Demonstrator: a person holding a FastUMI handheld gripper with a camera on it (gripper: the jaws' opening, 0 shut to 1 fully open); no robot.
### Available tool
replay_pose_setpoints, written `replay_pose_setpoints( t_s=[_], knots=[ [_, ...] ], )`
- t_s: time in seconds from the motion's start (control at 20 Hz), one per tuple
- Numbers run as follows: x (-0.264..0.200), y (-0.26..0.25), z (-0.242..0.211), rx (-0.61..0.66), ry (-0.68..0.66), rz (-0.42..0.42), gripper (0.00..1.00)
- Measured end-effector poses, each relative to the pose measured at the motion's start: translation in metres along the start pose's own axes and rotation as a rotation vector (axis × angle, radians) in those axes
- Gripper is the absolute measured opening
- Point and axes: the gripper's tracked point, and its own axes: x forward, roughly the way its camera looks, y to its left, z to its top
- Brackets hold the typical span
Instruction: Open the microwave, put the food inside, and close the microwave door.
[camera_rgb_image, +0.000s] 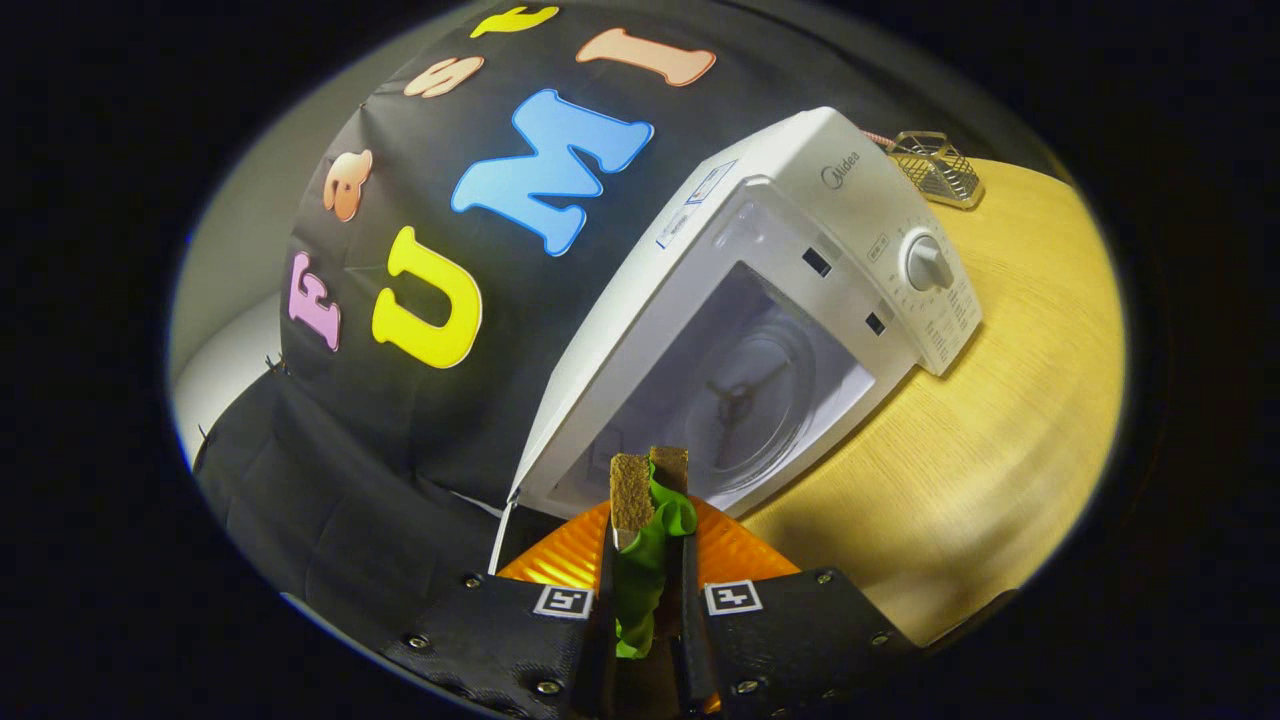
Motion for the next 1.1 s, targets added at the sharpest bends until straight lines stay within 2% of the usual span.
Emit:
replay_pose_setpoints(
  t_s=[0.35, 0.55, 1.1],
  knots=[
    [0.044, -0.010, 0.013, 0.050, -0.110, -0.015, 0.26],
    [0.068, -0.013, 0.022, 0.084, -0.169, 0.020, 0.26],
    [0.126, -0.043, 0.021, 0.121, -0.327, -0.034, 0.26]
  ],
)
